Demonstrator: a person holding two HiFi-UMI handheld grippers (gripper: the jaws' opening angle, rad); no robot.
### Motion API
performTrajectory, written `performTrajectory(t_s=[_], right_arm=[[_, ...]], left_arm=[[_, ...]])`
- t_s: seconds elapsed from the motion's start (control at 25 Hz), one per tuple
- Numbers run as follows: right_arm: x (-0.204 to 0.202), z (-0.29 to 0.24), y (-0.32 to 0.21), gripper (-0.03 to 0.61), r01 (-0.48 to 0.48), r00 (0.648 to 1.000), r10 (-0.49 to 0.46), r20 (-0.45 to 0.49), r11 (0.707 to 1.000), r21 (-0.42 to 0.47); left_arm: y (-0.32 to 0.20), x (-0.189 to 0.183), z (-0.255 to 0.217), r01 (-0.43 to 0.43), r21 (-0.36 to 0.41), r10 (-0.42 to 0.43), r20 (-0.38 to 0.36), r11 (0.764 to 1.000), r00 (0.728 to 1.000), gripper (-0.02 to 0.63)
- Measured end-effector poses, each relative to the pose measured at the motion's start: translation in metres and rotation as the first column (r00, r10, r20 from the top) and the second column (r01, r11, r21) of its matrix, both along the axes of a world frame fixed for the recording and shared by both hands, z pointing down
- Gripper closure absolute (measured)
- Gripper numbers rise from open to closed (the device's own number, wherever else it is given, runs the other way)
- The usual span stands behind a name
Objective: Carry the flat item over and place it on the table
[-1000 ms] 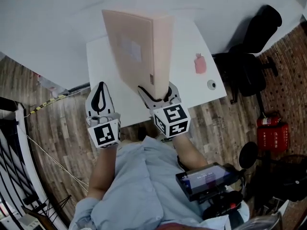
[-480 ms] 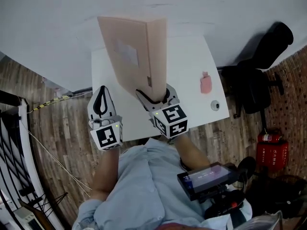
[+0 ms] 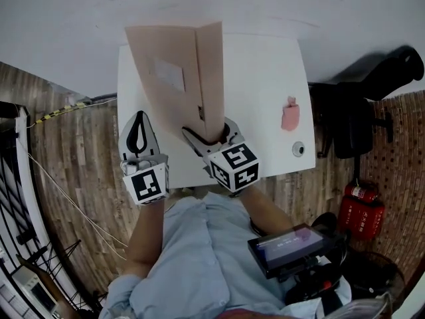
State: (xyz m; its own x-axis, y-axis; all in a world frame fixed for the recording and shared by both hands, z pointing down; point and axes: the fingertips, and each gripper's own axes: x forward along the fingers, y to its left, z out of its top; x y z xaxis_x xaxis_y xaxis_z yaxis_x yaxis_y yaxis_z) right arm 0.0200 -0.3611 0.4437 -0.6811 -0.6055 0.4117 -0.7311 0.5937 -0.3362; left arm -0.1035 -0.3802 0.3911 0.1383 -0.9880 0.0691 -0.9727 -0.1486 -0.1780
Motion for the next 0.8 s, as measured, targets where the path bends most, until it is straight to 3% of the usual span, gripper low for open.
performTrajectory(t_s=[0.12,0.28,0.52,0.8], right_arm=[[-0.007,0.019,0.004,0.288,0.030,1.000,-0.030,0.007,0.997,-0.072],[-0.012,0.043,0.003,0.288,0.071,0.995,-0.052,0.090,0.973,-0.220],[-0.017,0.063,-0.006,0.287,0.106,0.979,-0.028,0.202,0.915,-0.389],[-0.021,0.085,-0.024,0.265,0.189,0.959,-0.035,0.282,0.819,-0.542]], left_arm=[[-0.002,-0.006,0.014,0.024,-0.034,-0.024,0.000,0.999,1.000,0.614],[-0.016,-0.006,0.031,0.040,-0.079,-0.040,0.006,0.996,0.999,0.614],[-0.026,-0.013,0.040,0.056,-0.106,-0.056,0.010,0.993,0.998,0.614],[-0.041,-0.025,0.051,0.074,-0.115,-0.072,0.023,0.991,0.997,0.614]])
